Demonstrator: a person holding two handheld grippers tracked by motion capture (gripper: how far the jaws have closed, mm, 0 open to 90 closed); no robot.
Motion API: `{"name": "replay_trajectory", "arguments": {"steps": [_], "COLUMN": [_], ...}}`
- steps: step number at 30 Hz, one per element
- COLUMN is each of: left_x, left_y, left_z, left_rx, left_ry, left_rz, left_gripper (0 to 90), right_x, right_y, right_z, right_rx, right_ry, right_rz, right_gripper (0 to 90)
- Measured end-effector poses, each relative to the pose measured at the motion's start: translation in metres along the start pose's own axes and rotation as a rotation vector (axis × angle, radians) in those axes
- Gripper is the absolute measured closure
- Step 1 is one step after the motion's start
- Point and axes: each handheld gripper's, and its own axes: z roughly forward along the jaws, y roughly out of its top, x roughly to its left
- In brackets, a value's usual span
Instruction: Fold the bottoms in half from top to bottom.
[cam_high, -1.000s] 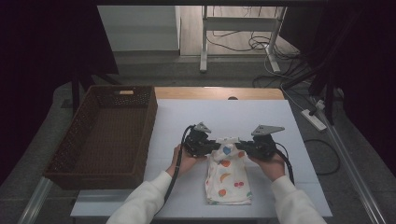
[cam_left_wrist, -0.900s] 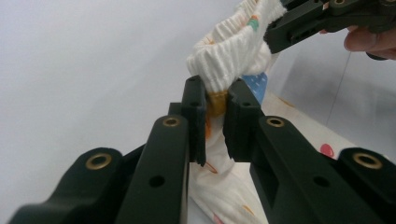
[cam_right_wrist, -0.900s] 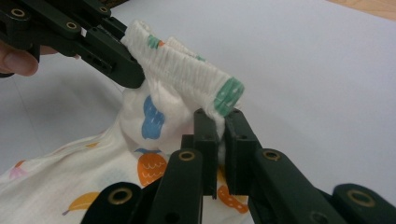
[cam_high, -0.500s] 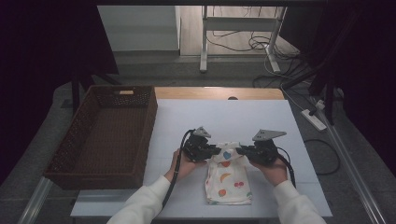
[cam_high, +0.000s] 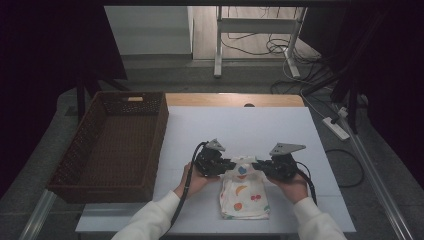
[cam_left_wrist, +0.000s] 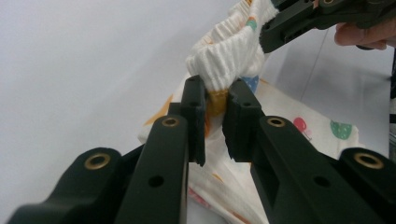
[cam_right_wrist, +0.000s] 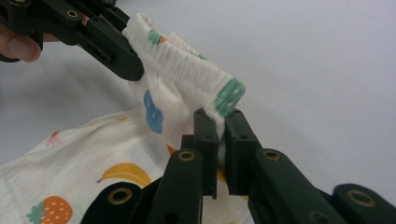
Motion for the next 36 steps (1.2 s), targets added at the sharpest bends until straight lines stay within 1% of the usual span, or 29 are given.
{"name": "replay_trajectory", "arguments": {"steps": [4, 6, 16, 20, 36], "left_x": [0.000, 0.000, -0.005, -0.006, -0.012], "left_y": [-0.003, -0.004, -0.011, -0.013, -0.022], "left_z": [-0.001, -0.002, -0.002, -0.002, -0.002], "left_rx": [0.007, 0.006, 0.018, 0.018, 0.021], "left_ry": [-0.003, -0.009, -0.016, -0.021, -0.031], "left_rz": [0.001, -0.004, 0.003, -0.005, -0.012], "left_gripper": [79.3, 79.3, 79.1, 79.0, 78.8], "right_x": [0.004, 0.005, 0.011, 0.014, 0.020], "right_y": [-0.001, -0.002, -0.006, -0.008, -0.013], "right_z": [-0.001, -0.001, -0.002, -0.003, -0.006], "right_rx": [0.010, 0.007, 0.022, 0.030, 0.053], "right_ry": [0.007, 0.009, 0.024, 0.028, 0.038], "right_rz": [-0.005, -0.006, -0.009, -0.014, -0.020], "right_gripper": [84.8, 84.8, 84.8, 84.8, 84.8]}}
